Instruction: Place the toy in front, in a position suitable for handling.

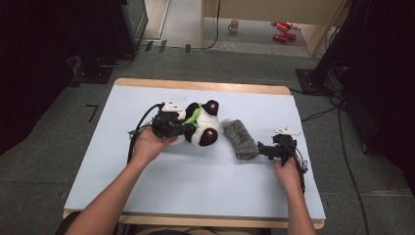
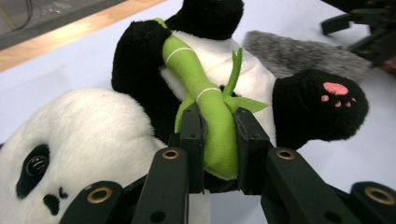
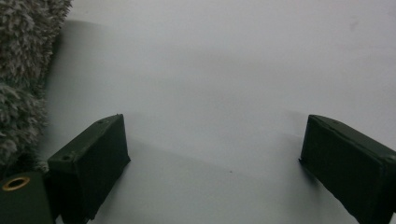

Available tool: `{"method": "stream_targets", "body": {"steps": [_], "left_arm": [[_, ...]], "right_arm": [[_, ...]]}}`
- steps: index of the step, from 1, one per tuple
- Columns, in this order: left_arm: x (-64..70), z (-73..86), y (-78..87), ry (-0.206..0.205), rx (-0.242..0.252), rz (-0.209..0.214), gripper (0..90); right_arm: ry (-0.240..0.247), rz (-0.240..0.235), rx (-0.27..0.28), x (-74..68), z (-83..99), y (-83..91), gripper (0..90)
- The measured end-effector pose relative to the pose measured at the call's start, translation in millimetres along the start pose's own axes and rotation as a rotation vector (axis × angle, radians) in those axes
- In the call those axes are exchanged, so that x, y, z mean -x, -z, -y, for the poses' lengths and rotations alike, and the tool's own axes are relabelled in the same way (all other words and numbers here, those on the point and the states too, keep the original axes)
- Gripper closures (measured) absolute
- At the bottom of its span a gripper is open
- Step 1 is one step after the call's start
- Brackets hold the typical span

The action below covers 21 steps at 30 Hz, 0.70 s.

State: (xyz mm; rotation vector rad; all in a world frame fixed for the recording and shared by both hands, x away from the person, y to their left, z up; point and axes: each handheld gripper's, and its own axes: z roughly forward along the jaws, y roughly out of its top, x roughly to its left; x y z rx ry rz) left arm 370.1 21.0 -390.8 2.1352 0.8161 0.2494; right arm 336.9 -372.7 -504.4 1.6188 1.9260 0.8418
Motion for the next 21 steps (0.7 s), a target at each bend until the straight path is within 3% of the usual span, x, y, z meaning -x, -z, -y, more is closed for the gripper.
{"method": "stream_targets", "body": {"steps": [4, 9, 13, 17, 21], "left_arm": [[18.7, 2.1, 11.5, -0.015, -0.002, 0.018, 77.0], [39.0, 12.8, 21.0, -0.022, -0.019, 0.012, 76.9], [46.9, 20.6, 23.5, 0.012, -0.026, 0.041, 76.9], [58.2, 27.5, 19.4, -0.021, -0.039, 0.055, 76.8], [54.7, 28.8, 15.5, 0.000, -0.010, 0.072, 76.5]], "right_arm": [[0.001, 0.000, -0.001, 0.1, -0.1, 0.0, 6.6], [-0.002, -0.001, -0.002, 0.1, -0.2, -0.1, 6.5], [-0.004, -0.003, -0.003, 0.2, -0.3, -0.2, 6.4], [0.009, -0.025, -0.015, 0.6, -1.2, -2.0, 1.2], [0.028, -0.031, -0.025, -0.4, -2.5, -3.8, 0.0]]}}
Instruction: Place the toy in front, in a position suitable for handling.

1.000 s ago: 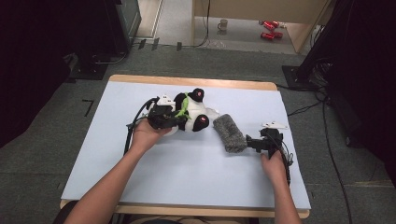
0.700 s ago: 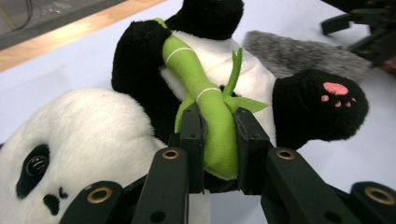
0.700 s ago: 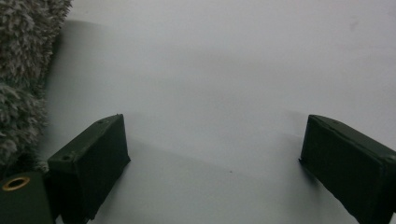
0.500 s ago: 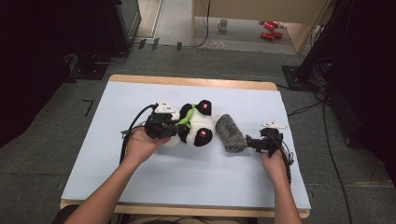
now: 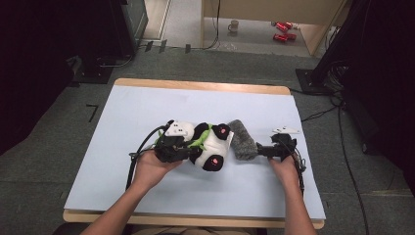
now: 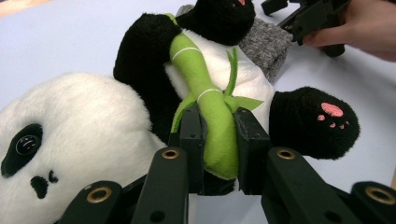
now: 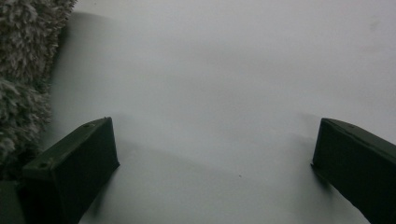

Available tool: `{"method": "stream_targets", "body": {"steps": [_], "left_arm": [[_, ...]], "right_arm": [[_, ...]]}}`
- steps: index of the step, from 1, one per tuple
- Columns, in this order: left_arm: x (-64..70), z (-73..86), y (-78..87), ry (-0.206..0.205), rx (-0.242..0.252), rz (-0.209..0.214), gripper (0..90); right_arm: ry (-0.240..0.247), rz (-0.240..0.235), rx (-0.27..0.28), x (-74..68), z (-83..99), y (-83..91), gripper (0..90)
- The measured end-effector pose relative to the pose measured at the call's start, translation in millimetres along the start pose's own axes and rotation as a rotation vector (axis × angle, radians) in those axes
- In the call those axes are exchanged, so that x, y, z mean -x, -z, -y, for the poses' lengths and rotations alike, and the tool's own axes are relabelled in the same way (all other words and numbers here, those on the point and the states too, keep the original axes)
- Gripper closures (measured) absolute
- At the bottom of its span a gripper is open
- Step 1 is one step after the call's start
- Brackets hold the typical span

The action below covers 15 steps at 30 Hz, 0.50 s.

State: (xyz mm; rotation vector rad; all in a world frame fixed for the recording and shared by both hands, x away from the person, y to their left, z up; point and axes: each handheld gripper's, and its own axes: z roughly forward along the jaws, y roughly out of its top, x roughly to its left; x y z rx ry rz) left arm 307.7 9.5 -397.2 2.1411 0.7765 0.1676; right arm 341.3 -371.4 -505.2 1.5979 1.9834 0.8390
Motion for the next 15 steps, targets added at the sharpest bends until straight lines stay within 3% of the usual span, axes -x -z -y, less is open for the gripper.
{"method": "stream_targets", "body": {"steps": [7, 11, 12, 13, 14, 15], "left_arm": [[-4.6, 1.1, -0.3, -0.015, 0.015, 0.015, 73.4], [-5.7, 0.9, 0.9, -0.030, 0.032, 0.027, 63.6], [-7.2, 0.5, 1.7, -0.023, 0.039, 0.046, 63.6], [-8.4, 0.2, 2.4, -0.019, 0.045, 0.058, 60.6], [-9.6, -0.1, 3.1, -0.013, 0.052, 0.065, 57.1], [-10.9, -0.4, 4.3, -0.012, 0.050, 0.069, 57.1]], "right_arm": [[0.000, 0.000, 0.000, -0.1, 0.0, 0.0, 0.0], [-0.003, 0.006, -0.002, -0.6, -0.1, 0.9, 0.3], [-0.003, 0.006, -0.002, -0.6, -0.1, 0.9, 0.3], [-0.009, 0.008, -0.006, -0.6, -0.6, 1.9, 1.9], [-0.024, 0.017, -0.011, 0.2, -1.4, 5.1, 10.0], [-0.024, 0.017, -0.011, 0.2, -1.4, 5.1, 10.0]]}}
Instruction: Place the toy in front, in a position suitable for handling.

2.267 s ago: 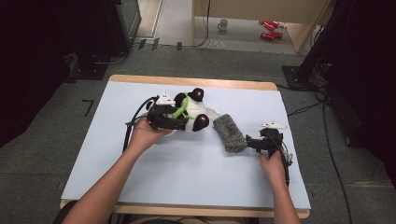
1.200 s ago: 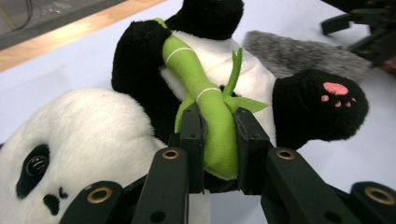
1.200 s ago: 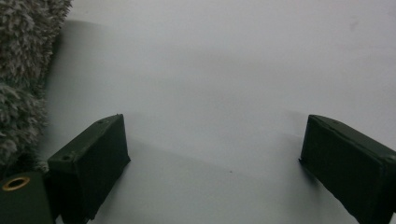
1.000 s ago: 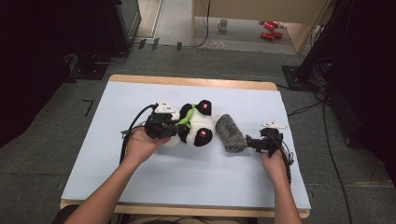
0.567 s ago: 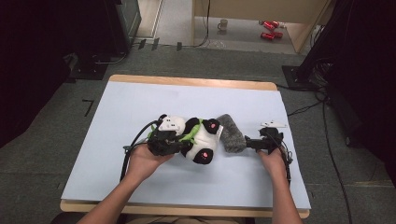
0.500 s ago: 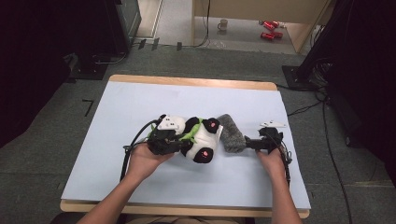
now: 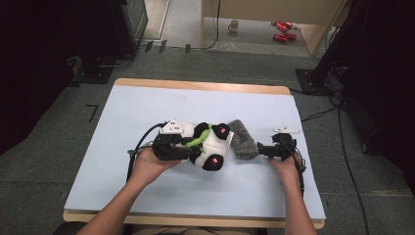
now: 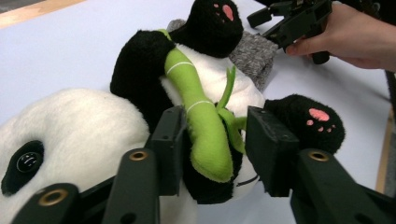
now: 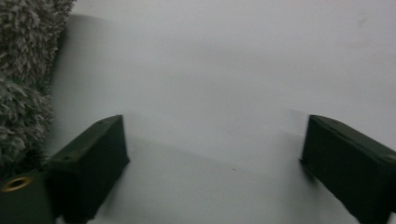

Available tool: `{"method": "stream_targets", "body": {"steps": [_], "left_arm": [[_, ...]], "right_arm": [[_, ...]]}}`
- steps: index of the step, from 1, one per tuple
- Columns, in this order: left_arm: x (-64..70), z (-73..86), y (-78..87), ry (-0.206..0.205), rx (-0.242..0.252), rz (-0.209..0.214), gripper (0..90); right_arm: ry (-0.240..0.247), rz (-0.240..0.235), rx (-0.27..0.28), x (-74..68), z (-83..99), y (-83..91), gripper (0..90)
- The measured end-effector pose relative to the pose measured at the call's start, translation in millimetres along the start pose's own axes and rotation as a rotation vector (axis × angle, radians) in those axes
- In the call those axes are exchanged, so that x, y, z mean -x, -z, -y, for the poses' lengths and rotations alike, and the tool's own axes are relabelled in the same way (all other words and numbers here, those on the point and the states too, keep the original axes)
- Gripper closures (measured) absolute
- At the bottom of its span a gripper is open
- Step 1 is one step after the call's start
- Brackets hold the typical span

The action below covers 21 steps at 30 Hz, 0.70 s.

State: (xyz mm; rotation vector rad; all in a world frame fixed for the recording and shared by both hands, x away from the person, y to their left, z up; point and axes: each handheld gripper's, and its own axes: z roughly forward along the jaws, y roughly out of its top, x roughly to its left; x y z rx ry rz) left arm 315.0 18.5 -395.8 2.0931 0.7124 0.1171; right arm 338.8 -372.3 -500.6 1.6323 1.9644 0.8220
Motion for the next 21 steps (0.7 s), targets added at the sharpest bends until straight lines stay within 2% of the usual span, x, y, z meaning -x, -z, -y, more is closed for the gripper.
{"method": "stream_targets", "body": {"steps": [1, 5, 8, 9, 10, 14, 17, 21], "left_arm": [[-0.9, -0.3, 0.9, 0.002, 0.001, 0.000, 56.1], [-6.0, -1.1, 5.7, 0.009, -0.007, 0.006, 50.6], [-8.6, -1.9, 9.9, 0.015, -0.001, 0.008, 46.6], [-11.4, -2.4, 15.7, 0.017, 0.022, 0.022, 44.8], [-11.4, -2.4, 15.7, 0.017, 0.022, 0.022, 43.8], [-16.1, -5.3, 26.3, 0.014, 0.022, 0.005, 41.4], [-20.9, -5.0, 35.4, 0.012, 0.036, -0.015, 39.9], [-31.0, -0.1, 46.6, 0.026, 0.039, -0.033, 39.2]], "right_arm": [[-0.006, 0.001, 0.001, 1.5, -0.5, 1.8, 13.7], [-0.069, -0.038, -0.024, 5.5, -6.3, 7.1, 17.3], [-0.047, -0.047, -0.012, 1.4, -11.9, 12.2, 19.4], [-0.036, -0.055, 0.003, -2.3, -16.5, 16.2, 20.4], [-0.036, -0.055, 0.003, -2.3, -16.5, 16.2, 20.4], [-0.030, -0.080, 0.037, -9.7, -25.5, 24.7, 22.1], [-0.030, -0.098, 0.032, -14.7, -30.3, 28.2, 22.8], [-0.004, -0.121, 0.036, -22.6, -35.0, 31.1, 23.7]]}}
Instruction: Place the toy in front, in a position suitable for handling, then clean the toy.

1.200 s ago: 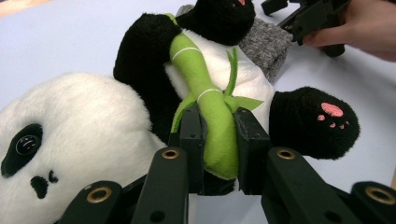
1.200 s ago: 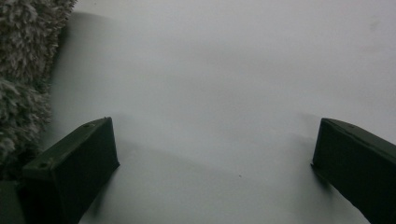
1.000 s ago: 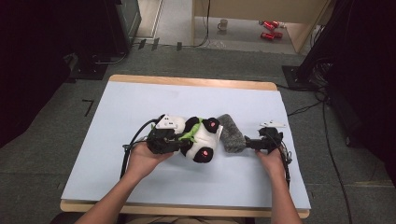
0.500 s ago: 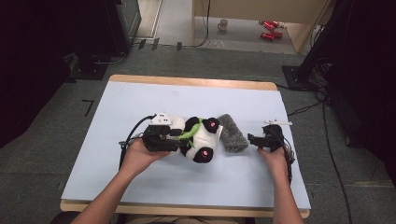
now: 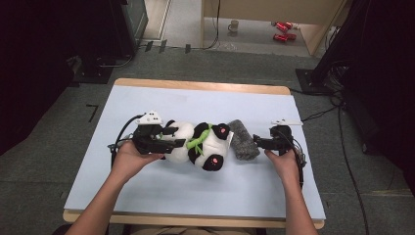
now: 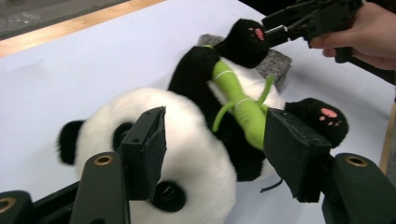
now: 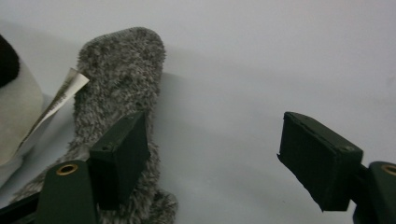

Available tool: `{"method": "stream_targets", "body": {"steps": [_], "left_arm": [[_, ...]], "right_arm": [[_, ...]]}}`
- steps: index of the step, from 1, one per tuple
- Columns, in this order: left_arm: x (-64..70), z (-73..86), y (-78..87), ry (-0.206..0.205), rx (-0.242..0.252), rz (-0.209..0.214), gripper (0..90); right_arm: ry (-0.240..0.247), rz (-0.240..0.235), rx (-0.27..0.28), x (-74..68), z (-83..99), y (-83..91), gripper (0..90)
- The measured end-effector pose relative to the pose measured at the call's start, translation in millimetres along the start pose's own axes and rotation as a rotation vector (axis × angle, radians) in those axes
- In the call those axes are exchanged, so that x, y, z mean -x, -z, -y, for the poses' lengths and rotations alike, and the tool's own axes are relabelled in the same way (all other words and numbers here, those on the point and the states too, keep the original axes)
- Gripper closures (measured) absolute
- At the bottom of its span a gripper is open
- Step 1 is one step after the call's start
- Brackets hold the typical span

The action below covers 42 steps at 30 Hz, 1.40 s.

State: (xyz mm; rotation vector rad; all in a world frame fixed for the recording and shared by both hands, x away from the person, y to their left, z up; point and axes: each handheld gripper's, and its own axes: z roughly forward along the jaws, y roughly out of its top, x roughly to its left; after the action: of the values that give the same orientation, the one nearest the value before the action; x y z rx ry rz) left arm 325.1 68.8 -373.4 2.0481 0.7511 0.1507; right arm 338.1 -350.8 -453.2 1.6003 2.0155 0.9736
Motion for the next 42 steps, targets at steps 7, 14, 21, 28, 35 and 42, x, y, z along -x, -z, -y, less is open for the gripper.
{"method": "stream_targets", "body": {"steps": [7, 14, 21, 28, 35, 42], "left_arm": [[-12.8, 7.6, 11.7, -0.007, 0.001, -0.029, 38.6], [-29.1, 17.6, 18.3, 0.007, 0.010, -0.062, 37.4], [-41.8, 29.4, 18.5, 0.002, -0.005, -0.084, 37.7], [-55.5, 51.3, 15.2, 0.033, -0.009, -0.069, 37.5], [-60.2, 61.1, 2.4, 0.033, -0.030, -0.053, 37.4], [-58.3, 68.6, -10.8, 0.008, -0.047, -0.024, 35.0]], "right_arm": [[0.031, -0.046, 0.015, -13.0, -7.2, 3.4, 28.5], [0.062, -0.083, -0.005, -23.9, -9.6, -0.4, 30.0], [0.076, -0.096, -0.012, -30.2, -10.3, -3.2, 31.3], [0.069, -0.128, -0.021, -33.4, -9.1, -6.9, 34.6], [0.094, -0.127, -0.027, -35.3, -9.4, -16.0, 35.9], [0.088, -0.118, -0.071, -28.1, -7.8, -33.4, 37.7]]}}
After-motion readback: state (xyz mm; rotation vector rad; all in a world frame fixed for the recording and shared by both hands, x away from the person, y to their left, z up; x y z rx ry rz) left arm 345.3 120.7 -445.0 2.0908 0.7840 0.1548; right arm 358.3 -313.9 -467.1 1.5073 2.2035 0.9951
